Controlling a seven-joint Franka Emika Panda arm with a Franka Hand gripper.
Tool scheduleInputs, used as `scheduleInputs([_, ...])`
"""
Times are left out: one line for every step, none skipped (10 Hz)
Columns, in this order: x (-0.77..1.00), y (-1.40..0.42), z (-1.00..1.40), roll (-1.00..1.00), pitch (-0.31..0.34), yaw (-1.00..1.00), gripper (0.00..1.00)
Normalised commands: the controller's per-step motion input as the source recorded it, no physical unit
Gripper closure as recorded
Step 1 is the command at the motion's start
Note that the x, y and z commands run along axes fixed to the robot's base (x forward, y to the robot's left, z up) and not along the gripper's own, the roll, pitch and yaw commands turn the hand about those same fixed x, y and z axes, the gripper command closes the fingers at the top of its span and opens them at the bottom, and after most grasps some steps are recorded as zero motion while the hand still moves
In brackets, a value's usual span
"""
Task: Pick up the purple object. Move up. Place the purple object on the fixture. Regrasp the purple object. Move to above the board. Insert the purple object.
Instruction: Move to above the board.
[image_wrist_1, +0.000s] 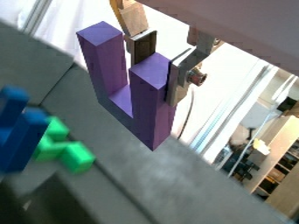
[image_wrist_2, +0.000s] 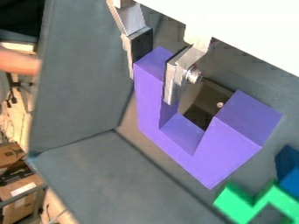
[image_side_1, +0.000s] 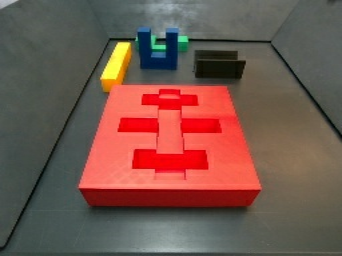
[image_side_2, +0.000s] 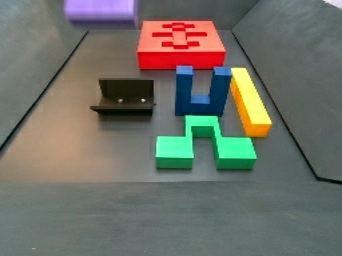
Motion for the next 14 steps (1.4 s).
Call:
scheduleInputs([0.01, -0.02, 0.56, -0.01, 0.060, 0.01, 1.00])
scheduleInputs([0.02, -0.01, 0.31, 0.00, 0.074, 0.02, 1.00])
scheduleInputs([-1.33, -1.40, 0.29, -1.00, 0.124, 0.04, 1.00])
scheduleInputs([-1.36, -1.40, 0.31, -1.00, 0.109, 0.05, 1.00])
scheduleInputs([-1.40, -1.33, 0.30, -1.00, 0.078, 0.06, 1.00])
scheduleInputs([-1.40, -1.27, 0.28, -1.00, 0.064, 0.07, 1.00])
scheduleInputs([-1.40, -1.27, 0.28, -1.00, 0.060, 0.07, 1.00])
scheduleInputs([-1.00, -0.87, 0.20, -1.00, 0.046, 0.08, 1.00])
scheduleInputs([-0.64, -0.52, 0.11, -1.00, 0.043, 0.08, 1.00])
scheduleInputs([-0.30, -0.19, 0.04, -1.00, 0.036, 0.08, 1.00])
scheduleInputs([-0.16, -0.09, 0.02, -1.00, 0.027, 0.08, 1.00])
scheduleInputs([-0.13, -0.04, 0.02, -1.00, 0.005, 0.07, 1.00])
scheduleInputs([-0.12, -0.01, 0.01, -1.00, -0.013, 0.07, 1.00])
scheduleInputs([-0.09, 0.03, 0.01, -0.87, -0.055, 0.05, 1.00])
